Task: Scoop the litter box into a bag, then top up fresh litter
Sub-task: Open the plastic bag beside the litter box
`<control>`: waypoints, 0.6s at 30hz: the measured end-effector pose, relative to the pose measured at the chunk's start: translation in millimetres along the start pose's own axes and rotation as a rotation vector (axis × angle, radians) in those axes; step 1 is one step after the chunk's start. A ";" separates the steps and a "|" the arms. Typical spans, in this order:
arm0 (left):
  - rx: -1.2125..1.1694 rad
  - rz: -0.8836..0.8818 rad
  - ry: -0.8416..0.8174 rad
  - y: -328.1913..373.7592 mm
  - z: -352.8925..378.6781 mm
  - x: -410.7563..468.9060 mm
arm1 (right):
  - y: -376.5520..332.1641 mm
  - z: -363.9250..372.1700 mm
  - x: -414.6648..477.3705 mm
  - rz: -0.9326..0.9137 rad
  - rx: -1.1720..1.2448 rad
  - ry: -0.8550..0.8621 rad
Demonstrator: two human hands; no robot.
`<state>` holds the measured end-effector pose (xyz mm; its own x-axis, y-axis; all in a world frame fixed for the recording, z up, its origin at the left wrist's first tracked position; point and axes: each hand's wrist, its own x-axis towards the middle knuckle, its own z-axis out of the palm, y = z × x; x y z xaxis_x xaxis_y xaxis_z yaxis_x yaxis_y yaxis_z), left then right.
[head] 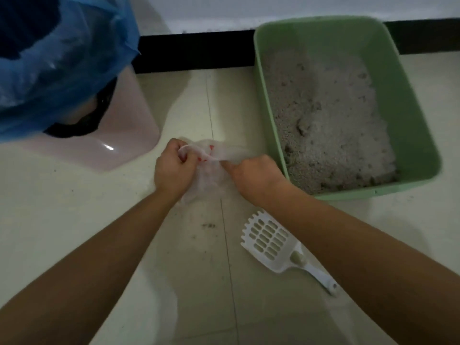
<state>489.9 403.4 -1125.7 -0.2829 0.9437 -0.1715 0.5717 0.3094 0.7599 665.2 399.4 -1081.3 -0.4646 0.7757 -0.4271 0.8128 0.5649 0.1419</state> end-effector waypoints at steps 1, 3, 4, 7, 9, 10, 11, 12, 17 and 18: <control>0.106 0.041 -0.004 7.0 -4.6 3.4 | 3.7 -0.7 -2.2 0.020 -0.033 -0.014; 0.254 0.125 -0.041 24.8 -17.4 8.2 | 6.2 -2.4 -6.5 0.013 -0.090 -0.023; 0.309 0.176 -0.069 34.5 -25.5 9.0 | 5.8 -1.4 -7.6 -0.008 -0.104 -0.015; 0.581 0.525 -0.010 62.0 -54.0 2.0 | 0.4 4.8 -7.9 -0.063 -0.082 0.013; 0.730 0.859 0.059 78.9 -70.4 -12.4 | -5.0 14.1 -6.7 -0.104 -0.076 0.006; 0.765 0.998 0.033 83.8 -74.5 -19.3 | -8.1 19.8 -8.3 -0.106 -0.068 -0.002; 0.794 1.088 -0.039 86.7 -74.5 -26.7 | -10.5 26.2 -11.1 -0.091 -0.049 -0.008; 0.830 1.122 -0.143 86.1 -70.9 -34.6 | -11.6 32.3 -13.7 -0.071 -0.021 -0.008; 1.318 0.598 -0.751 72.1 -46.1 -66.1 | -14.8 47.1 -44.5 -0.046 -0.006 -0.056; 1.444 0.515 -0.750 71.2 -44.5 -67.7 | -15.4 48.1 -49.8 -0.078 -0.042 -0.056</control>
<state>515.5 356.3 -1032.1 0.2966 0.6856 -0.6649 0.7815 -0.5743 -0.2436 692.7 338.5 -1105.1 -0.5050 0.7125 -0.4872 0.7587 0.6355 0.1429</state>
